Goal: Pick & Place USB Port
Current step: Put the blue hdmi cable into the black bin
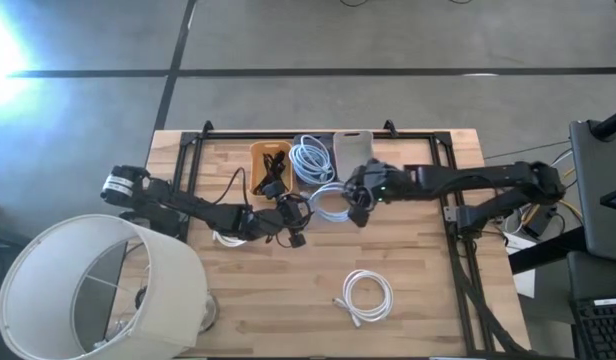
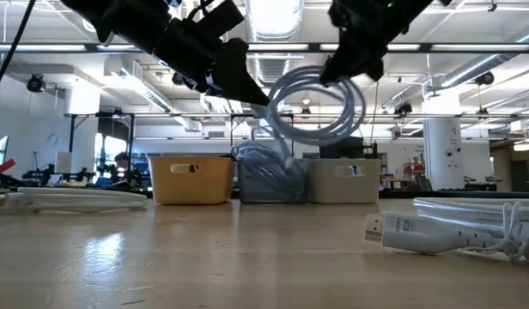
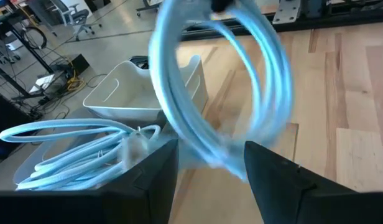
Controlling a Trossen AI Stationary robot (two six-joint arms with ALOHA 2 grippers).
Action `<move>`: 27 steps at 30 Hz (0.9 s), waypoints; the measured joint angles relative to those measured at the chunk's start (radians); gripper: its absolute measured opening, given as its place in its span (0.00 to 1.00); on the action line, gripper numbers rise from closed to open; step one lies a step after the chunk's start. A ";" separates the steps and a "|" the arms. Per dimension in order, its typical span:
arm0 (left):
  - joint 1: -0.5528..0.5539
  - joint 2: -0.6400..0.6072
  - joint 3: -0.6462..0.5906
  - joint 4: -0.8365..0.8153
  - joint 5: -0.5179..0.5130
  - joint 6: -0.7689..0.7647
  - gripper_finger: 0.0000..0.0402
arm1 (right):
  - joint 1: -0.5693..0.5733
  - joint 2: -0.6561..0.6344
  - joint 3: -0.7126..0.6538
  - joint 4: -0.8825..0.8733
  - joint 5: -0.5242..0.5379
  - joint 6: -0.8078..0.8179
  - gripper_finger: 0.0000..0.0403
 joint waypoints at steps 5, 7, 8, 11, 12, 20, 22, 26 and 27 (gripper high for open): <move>0.000 0.000 0.000 0.000 -0.001 -0.001 0.47 | -0.008 -0.083 0.000 -0.056 0.151 -0.020 0.07; 0.000 0.000 0.000 0.000 -0.001 -0.001 0.46 | -0.023 -0.101 0.000 -0.037 0.156 -0.050 0.07; 0.000 0.000 0.000 0.001 -0.001 -0.001 0.46 | -0.033 -0.107 0.000 -0.020 0.156 -0.064 0.07; 0.000 0.000 0.000 0.001 -0.001 -0.001 0.46 | -0.073 -0.105 0.000 0.054 0.152 -0.140 0.07; 0.000 0.000 0.000 0.001 -0.001 -0.001 0.46 | -0.090 -0.103 0.000 0.084 0.148 -0.164 0.07; 0.000 0.000 0.000 -0.005 0.069 -0.003 0.45 | -0.292 -0.037 0.000 0.326 -0.151 -0.218 0.07; 0.000 0.000 -0.001 -0.008 0.070 -0.003 0.45 | -0.344 -0.002 0.000 0.377 -0.238 -0.218 0.07; 0.001 0.000 -0.001 -0.028 0.070 -0.003 0.45 | -0.420 0.090 -0.001 0.426 -0.359 -0.218 0.07; 0.001 0.000 -0.001 -0.033 0.070 -0.003 0.45 | -0.432 0.113 -0.001 0.440 -0.373 -0.217 0.07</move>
